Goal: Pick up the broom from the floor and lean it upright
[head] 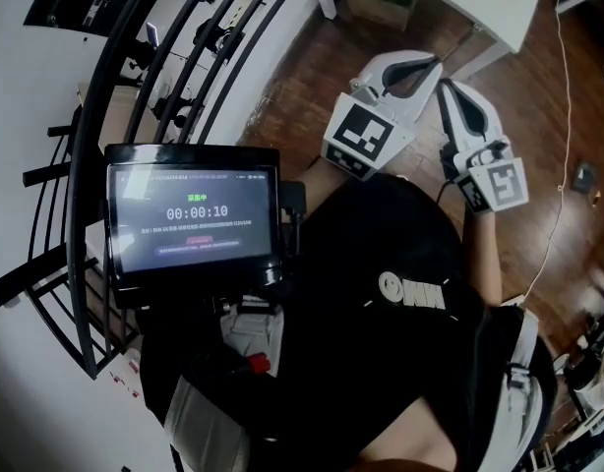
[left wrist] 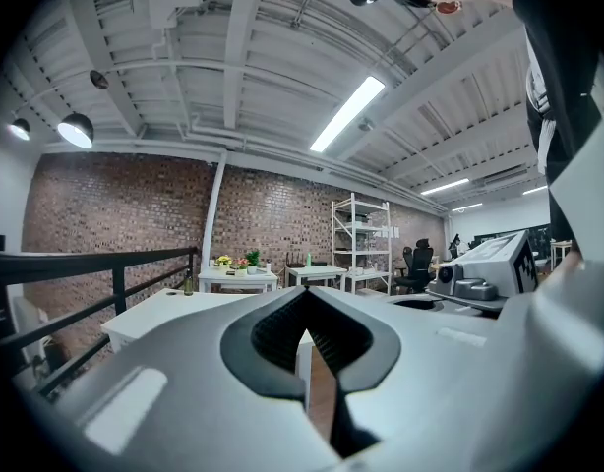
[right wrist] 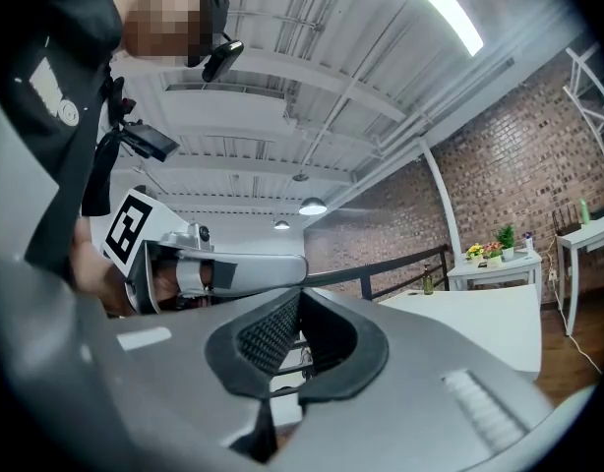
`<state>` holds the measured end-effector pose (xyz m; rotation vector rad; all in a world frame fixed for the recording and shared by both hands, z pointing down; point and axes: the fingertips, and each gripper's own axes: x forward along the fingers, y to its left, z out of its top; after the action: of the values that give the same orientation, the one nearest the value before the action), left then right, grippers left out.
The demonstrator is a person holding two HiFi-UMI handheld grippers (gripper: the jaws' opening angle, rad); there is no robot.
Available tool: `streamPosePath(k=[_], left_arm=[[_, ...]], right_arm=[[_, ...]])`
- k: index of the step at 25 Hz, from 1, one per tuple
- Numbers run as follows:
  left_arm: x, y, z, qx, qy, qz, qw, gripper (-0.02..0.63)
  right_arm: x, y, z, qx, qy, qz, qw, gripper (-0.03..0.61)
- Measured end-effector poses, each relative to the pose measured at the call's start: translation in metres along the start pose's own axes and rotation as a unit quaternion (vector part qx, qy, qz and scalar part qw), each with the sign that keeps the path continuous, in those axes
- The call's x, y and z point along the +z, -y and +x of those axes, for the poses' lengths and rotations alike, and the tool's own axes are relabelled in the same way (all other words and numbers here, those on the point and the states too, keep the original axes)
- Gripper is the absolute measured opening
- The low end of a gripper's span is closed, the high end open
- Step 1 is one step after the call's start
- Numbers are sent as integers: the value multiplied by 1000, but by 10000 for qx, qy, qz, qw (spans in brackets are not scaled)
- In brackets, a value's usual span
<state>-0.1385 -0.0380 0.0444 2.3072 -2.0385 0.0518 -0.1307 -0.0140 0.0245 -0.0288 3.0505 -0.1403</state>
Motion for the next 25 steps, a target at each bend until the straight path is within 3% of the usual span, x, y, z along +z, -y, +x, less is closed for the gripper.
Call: streamPosePath(k=[9, 11, 14, 21, 25], left_arm=[[4, -5, 5, 16, 322, 104, 9994, 17], [-5, -13, 1, 67, 145, 201, 9997, 17], [-13, -18, -2, 120, -224, 358, 9990, 17], [-11, -12, 4, 30, -31, 171, 9998, 17], [-4, -13, 11, 54, -139, 241, 9996, 17]], right_arm=[[-15, 16, -3, -153, 4, -48, 9999, 3], [-34, 34, -6, -517, -122, 26, 9986, 2], [-22, 45, -1, -747, -112, 109, 9971, 2], [-8, 44, 0, -770, -124, 4, 9970, 2], [-4, 48, -1, -774, -145, -31, 9969, 2]])
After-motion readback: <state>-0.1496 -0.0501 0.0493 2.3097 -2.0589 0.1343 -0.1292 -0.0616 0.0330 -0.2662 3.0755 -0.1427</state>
